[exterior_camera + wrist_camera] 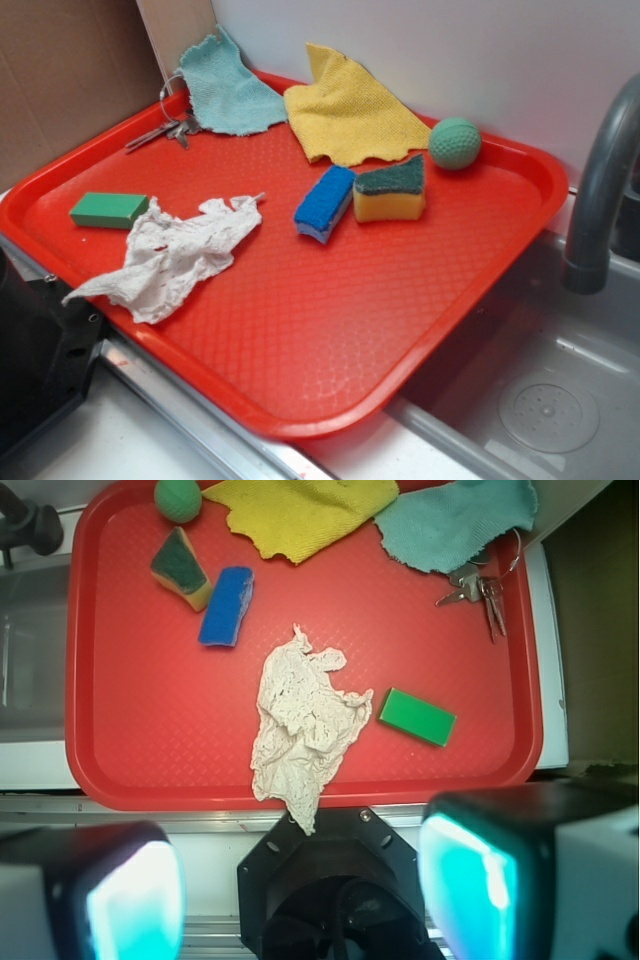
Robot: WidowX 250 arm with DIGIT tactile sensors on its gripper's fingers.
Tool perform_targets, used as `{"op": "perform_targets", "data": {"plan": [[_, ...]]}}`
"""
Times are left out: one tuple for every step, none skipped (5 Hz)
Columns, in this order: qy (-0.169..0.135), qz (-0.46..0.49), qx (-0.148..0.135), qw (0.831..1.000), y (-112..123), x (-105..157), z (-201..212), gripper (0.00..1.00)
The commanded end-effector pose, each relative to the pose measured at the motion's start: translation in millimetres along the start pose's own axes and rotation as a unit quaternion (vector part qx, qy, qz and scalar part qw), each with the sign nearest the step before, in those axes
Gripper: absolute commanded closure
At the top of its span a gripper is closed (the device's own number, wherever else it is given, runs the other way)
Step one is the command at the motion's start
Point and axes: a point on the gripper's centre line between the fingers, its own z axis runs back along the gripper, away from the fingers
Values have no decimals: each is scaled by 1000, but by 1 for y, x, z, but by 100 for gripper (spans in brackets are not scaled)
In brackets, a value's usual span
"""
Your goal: Grab the green ball.
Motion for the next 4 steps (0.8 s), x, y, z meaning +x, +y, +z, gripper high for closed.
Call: {"op": "perform_targets", "data": {"plan": [[0, 0, 0, 1000, 0, 0, 0, 0], [-13, -73, 2, 997, -21, 11, -30, 0], [-86, 3, -26, 996, -32, 64, -54, 0], [-110, 43, -15, 993, -39, 114, -70, 0]]}}
